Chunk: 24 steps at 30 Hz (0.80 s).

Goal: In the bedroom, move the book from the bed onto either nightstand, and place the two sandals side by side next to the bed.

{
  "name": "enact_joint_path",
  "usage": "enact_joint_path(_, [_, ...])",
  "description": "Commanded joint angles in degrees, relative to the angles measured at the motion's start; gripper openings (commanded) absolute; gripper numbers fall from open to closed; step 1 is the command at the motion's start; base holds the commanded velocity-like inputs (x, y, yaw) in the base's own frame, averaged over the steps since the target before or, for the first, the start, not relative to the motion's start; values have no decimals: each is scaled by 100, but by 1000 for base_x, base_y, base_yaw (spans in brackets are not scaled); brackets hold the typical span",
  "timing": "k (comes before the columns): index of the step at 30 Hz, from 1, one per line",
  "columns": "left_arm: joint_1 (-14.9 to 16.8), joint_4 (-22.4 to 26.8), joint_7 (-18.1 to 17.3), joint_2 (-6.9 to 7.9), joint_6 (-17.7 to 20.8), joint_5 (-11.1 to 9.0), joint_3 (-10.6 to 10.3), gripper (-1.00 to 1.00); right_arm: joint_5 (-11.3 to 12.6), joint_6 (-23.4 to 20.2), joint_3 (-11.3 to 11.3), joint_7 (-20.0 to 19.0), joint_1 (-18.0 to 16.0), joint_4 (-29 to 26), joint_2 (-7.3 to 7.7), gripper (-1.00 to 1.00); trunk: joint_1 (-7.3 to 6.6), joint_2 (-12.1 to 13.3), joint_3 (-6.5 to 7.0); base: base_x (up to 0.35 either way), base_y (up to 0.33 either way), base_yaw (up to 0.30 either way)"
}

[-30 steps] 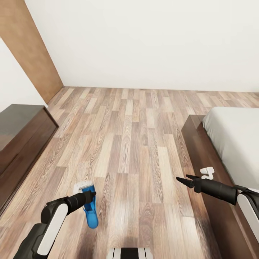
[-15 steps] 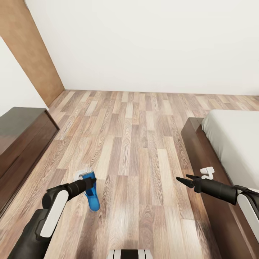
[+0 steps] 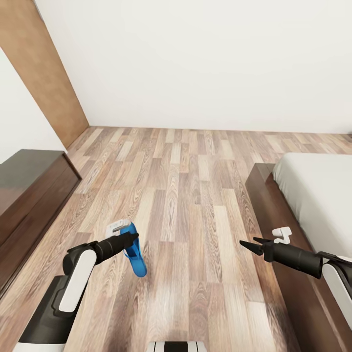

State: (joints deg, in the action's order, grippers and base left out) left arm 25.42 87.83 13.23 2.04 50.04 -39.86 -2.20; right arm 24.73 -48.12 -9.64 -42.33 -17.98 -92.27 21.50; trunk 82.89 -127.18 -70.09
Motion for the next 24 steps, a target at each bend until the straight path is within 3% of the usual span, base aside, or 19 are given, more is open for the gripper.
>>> enact_joint_path(1, [4,6,57,5,12,-62,-12,-100,7,-31,-7,-12,-3,-1,1,100,-1,-2,6,0,0,0])
enact_joint_path(24, [-4,4,53,7,-11,-61,-8,-100,1,-24,-32,43,-3,10,3,100,-1,-2,224,0,0,0])
